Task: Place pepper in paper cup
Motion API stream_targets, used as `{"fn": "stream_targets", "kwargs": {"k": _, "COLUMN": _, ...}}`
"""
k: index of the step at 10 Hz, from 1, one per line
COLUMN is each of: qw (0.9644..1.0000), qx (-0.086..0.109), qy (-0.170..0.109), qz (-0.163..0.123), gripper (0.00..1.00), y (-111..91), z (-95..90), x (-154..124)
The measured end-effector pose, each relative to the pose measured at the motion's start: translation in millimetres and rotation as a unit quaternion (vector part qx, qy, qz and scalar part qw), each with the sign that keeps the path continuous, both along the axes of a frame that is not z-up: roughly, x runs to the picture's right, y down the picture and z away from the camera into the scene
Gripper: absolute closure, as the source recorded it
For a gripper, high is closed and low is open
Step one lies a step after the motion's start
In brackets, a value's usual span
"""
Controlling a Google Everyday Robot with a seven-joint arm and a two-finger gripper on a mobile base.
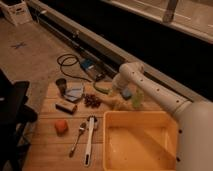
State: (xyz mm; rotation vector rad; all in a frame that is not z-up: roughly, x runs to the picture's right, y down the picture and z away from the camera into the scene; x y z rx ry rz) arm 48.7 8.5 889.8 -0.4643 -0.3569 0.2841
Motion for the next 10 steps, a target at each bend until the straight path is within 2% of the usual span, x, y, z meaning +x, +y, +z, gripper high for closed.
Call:
{"fn": "stream_targets", "kwargs": {"k": 2, "qw": 0.9994, "qx": 0.034, "qy": 0.004, "qz": -0.01, "gripper": 1.0, "y": -32.3, "z": -44.3, "x": 6.8}}
{"fn": "stream_targets", "kwargs": {"k": 3, "qw": 0.9988, "qx": 0.044, "qy": 0.009, "qz": -0.021, "gripper": 1.0, "y": -47.1, "z": -65.6, "x": 13.9}}
{"fn": "stream_targets", "kwargs": {"k": 5, "qw": 0.9968, "qx": 0.056, "qy": 0.038, "qz": -0.042, "gripper": 1.0, "y": -71.3, "z": -100.8, "x": 43.4}}
{"fn": "stream_targets", "kwargs": {"k": 6, "qw": 0.9959, "qx": 0.057, "qy": 0.051, "qz": -0.048, "gripper": 1.0, "y": -76.0, "z": -109.5, "x": 58.4}}
{"fn": "stream_targets", "kwargs": {"k": 7, "qw": 0.9938, "qx": 0.058, "qy": 0.077, "qz": -0.056, "gripper": 1.0, "y": -82.3, "z": -121.8, "x": 91.2}}
{"fn": "stream_targets", "kwargs": {"k": 10, "qw": 0.9878, "qx": 0.046, "qy": 0.133, "qz": -0.067, "gripper": 1.0, "y": -89.2, "z": -142.1, "x": 161.0}}
